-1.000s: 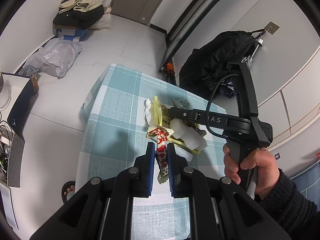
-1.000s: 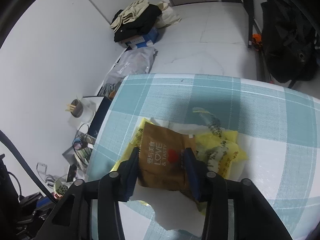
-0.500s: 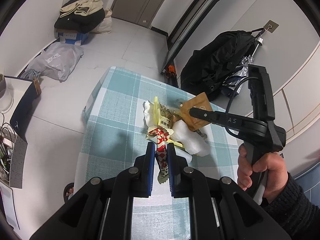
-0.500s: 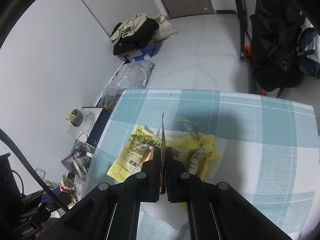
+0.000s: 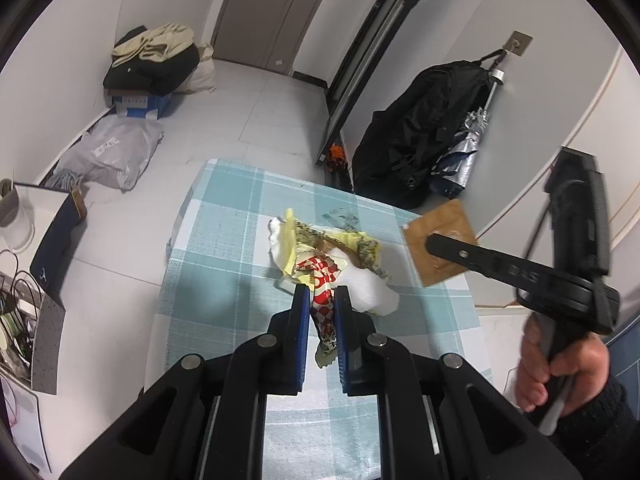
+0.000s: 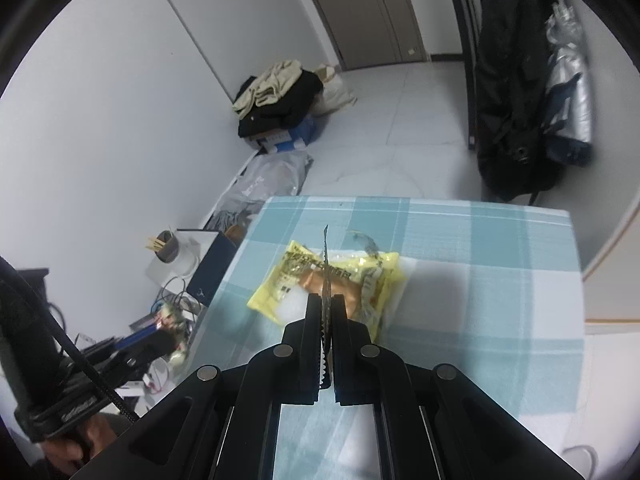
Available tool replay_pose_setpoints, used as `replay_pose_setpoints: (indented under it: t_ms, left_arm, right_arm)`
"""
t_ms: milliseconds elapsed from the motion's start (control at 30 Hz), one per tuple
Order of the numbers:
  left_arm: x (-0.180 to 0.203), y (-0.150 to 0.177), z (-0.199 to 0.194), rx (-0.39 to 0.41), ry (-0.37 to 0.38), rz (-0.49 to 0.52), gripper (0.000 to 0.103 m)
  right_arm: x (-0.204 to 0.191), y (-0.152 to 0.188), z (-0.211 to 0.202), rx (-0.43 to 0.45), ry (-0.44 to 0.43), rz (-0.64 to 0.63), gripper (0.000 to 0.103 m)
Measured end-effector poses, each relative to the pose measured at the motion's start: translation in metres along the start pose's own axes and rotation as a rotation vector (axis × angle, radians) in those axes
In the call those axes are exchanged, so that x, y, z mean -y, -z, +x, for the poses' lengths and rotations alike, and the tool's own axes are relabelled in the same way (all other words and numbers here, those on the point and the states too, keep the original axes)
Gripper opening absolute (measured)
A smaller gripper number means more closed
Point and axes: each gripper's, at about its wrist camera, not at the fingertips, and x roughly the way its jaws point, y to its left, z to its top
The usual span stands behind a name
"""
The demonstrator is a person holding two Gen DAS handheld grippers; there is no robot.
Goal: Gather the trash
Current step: 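Grasp the brown snack packet with the right gripper while the left gripper holds the candy wrapper, then carry both wrappers over the white trash bin with both grippers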
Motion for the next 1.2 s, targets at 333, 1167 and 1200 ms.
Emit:
replay_pose_setpoints:
  t_ms: [333, 1167, 1200]
  left_arm:
    - [0.029, 0.018, -0.014, 0.033, -0.006, 0.093, 0.008]
    - [0.092, 0.046, -0.079, 0.164, -0.024, 0.185, 0.008]
    - [0.095, 0.047, -0.081, 0.169, -0.021, 0.191, 0.008]
  right_arm:
    - [0.001, 0.064, -0.051, 0.030, -0.014, 0.056, 0.004]
    - [-0.041, 0.102, -0.217, 0.316, -0.057, -0.020, 0.004]
    - [-0.038, 0.103, -0.225, 0.331, -0.051, -0.018, 0.004]
